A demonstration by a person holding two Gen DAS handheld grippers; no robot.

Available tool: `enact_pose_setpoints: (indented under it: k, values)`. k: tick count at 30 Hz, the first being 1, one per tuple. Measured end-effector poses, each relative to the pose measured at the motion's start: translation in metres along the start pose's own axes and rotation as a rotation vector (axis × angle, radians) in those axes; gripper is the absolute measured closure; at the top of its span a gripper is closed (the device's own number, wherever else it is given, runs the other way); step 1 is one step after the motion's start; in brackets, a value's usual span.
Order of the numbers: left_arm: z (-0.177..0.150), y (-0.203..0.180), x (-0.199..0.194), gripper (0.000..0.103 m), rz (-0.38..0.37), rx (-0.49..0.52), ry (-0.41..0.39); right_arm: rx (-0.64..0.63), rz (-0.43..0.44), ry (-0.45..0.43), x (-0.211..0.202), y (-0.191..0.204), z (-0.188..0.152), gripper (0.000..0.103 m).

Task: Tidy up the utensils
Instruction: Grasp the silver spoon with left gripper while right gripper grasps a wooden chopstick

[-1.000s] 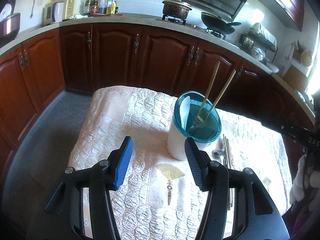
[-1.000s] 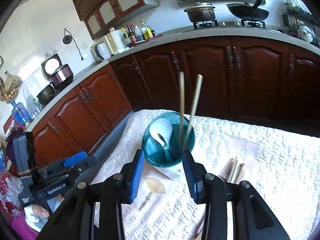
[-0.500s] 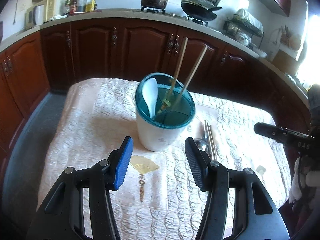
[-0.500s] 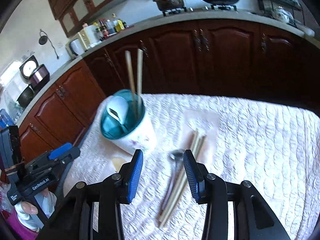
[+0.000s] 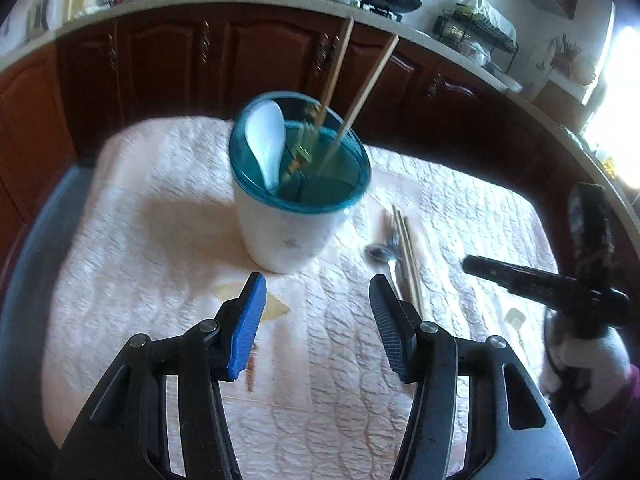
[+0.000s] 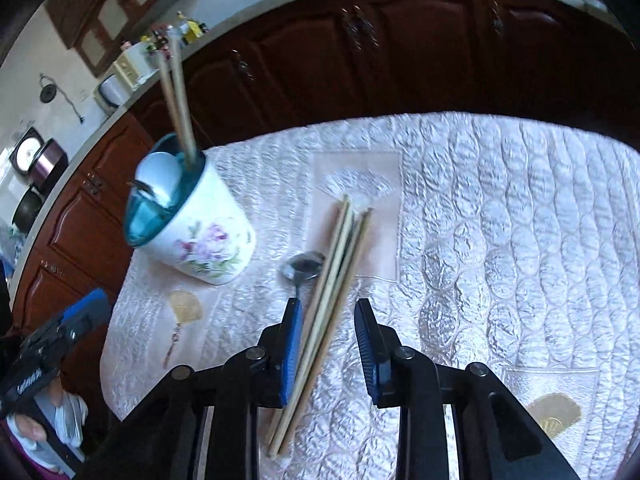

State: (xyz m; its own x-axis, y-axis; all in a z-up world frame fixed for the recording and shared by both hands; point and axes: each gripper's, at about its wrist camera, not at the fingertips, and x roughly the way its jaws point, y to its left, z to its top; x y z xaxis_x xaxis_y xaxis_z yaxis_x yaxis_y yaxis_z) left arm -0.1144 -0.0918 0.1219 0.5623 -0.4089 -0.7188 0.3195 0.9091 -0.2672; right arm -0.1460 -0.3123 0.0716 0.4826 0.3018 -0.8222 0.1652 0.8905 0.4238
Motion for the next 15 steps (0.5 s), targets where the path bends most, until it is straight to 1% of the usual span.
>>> enact_pose_setpoints:
  k: [5, 8, 9, 11, 14, 15]
  values:
    - [-0.004, -0.012, 0.019, 0.050, -0.028, 0.018, 0.043, 0.010, 0.027, 0.026, 0.024, -0.002, 0.012, 0.080]
    - [-0.006, -0.022, 0.030, 0.050, -0.043, 0.029, 0.061, 0.011, 0.011, 0.042, 0.040, -0.003, 0.021, 0.081]
    - [-0.007, -0.025, 0.035, 0.050, -0.045, 0.033, 0.069, 0.023, 0.012, 0.048, 0.045, -0.006, 0.024, 0.081]
    - [-0.009, -0.033, 0.045, 0.050, -0.049, 0.044, 0.085, 0.043, 0.040, 0.065, 0.053, -0.010, 0.028, 0.081]
    - [-0.011, -0.043, 0.060, 0.050, -0.054, 0.050, 0.101, 0.039, 0.037, 0.085, 0.066, -0.011, 0.034, 0.081]
    - [-0.011, -0.046, 0.066, 0.050, -0.053, 0.050, 0.106, 0.047, 0.044, 0.094, 0.071, -0.013, 0.035, 0.083]
